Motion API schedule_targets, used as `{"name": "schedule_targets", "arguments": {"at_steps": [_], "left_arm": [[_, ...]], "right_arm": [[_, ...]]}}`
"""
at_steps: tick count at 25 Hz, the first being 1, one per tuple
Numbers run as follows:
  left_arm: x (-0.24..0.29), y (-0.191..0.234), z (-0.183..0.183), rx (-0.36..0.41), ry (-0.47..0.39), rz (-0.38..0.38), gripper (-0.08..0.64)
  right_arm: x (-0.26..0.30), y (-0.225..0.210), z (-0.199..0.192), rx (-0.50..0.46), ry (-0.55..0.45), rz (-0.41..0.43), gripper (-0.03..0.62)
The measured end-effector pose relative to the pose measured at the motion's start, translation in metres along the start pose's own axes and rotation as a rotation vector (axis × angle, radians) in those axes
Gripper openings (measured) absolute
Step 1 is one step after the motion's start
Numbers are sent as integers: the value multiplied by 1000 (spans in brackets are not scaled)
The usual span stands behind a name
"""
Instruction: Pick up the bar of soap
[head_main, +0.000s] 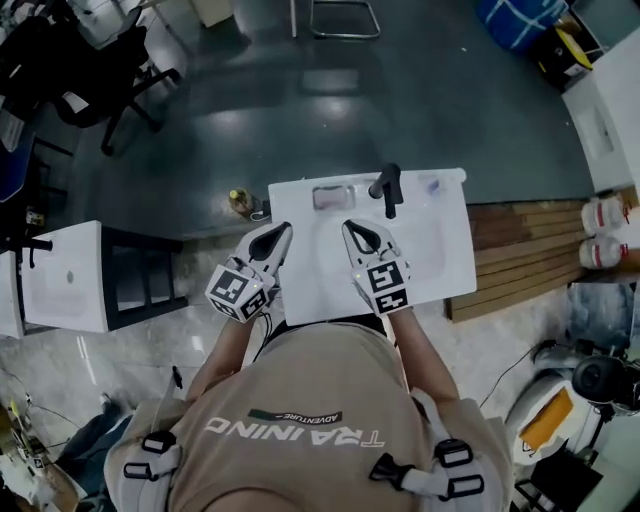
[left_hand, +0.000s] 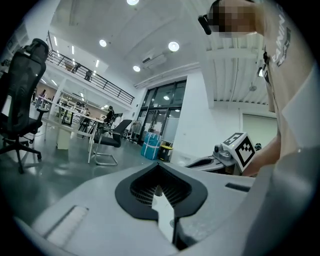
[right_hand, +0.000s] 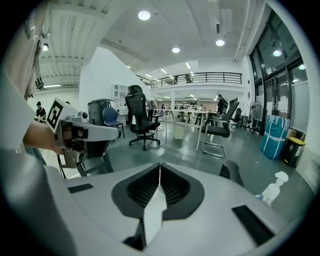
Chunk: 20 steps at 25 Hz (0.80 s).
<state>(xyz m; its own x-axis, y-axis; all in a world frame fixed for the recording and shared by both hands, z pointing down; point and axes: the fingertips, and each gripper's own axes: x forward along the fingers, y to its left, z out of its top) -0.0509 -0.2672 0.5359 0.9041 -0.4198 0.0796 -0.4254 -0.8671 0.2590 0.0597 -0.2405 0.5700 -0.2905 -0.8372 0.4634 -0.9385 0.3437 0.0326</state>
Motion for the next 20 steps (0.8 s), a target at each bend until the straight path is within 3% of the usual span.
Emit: {"name": "schedule_targets", "arguments": {"at_steps": [5,12,18,20], "left_arm": [[3,4,-5,-9,18,-35,0],[3,3,3,16,30,-11,0],[-7,12,14,38,31,36,0],[-12,16,15,32,31,56,0]], "right_arm": [[11,-9,7,-6,-1,-40,5],[26,-26,-1,-15,35,-17,5],[38,-24,-13,-196,185,73,8],[43,-18,-16,-249,244,140,90]]}}
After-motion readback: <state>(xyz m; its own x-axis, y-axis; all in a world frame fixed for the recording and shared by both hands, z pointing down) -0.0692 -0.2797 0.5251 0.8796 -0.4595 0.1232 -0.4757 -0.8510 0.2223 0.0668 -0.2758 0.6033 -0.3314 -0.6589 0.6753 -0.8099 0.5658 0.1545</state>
